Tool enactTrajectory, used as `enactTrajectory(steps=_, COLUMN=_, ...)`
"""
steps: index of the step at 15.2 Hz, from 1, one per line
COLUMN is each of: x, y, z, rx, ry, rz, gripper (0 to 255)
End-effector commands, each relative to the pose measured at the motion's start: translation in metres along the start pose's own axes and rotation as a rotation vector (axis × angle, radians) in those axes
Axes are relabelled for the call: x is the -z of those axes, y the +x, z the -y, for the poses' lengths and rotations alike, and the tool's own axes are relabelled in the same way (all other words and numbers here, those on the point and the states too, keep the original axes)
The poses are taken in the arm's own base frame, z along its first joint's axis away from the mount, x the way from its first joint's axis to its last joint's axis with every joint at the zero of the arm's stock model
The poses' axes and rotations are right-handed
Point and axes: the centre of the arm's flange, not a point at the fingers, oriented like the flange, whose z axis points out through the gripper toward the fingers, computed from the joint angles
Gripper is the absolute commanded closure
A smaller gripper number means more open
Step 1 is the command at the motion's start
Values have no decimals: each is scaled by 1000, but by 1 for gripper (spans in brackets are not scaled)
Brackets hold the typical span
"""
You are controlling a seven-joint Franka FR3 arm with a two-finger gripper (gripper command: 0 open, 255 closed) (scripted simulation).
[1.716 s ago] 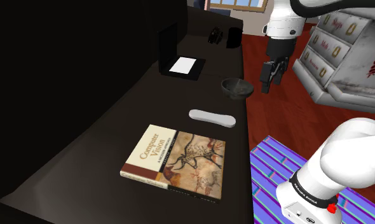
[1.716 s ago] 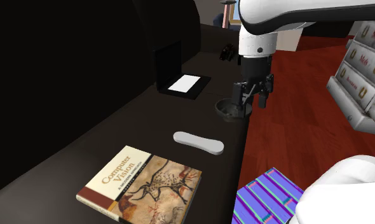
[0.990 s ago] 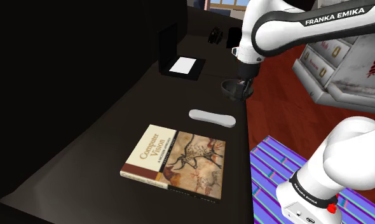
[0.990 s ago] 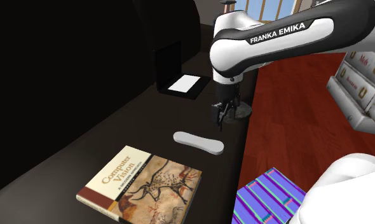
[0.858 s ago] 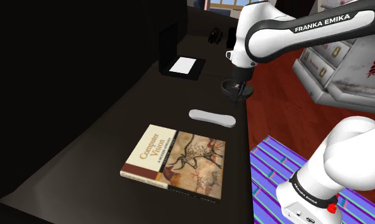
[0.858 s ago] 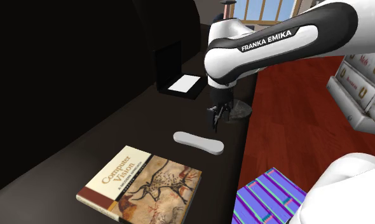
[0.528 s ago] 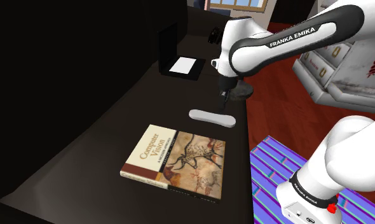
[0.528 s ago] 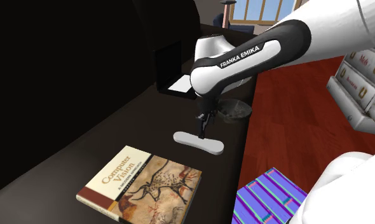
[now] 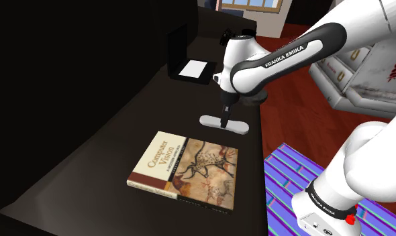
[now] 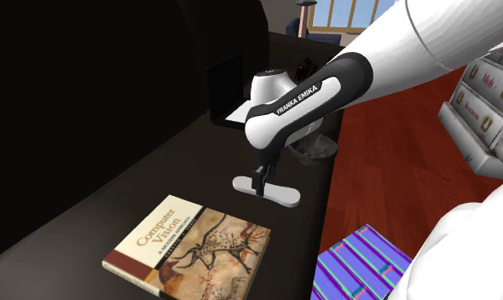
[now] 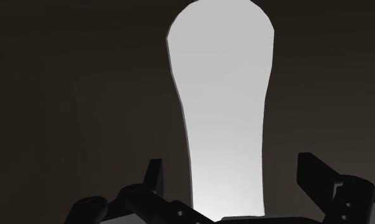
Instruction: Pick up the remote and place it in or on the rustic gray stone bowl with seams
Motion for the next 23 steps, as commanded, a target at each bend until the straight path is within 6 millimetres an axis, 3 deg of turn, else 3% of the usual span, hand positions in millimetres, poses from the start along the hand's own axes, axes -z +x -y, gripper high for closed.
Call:
enactTrajectory(steps=1, x=-10, y=0, z=0, rx=1, ry=0, rz=-1, gripper=0)
enactTrajectory(steps=2, x=-19, y=0, z=0, rx=1, ry=0, rz=-1, gripper=0)
enactTrajectory(steps=10, x=-19, y=0, z=0, rx=1, ry=0, rz=-1, gripper=0)
enactTrajectory(steps=11, x=-19, y=0, z=0, rx=1, ry=0, rz=-1, gripper=255)
enactTrajectory(steps=20, x=-19, y=0, z=0, rx=1, ry=0, rz=-1, gripper=255)
enactTrajectory(steps=23, x=-3, y=0, z=0, rx=1, ry=0, rz=-1, gripper=255)
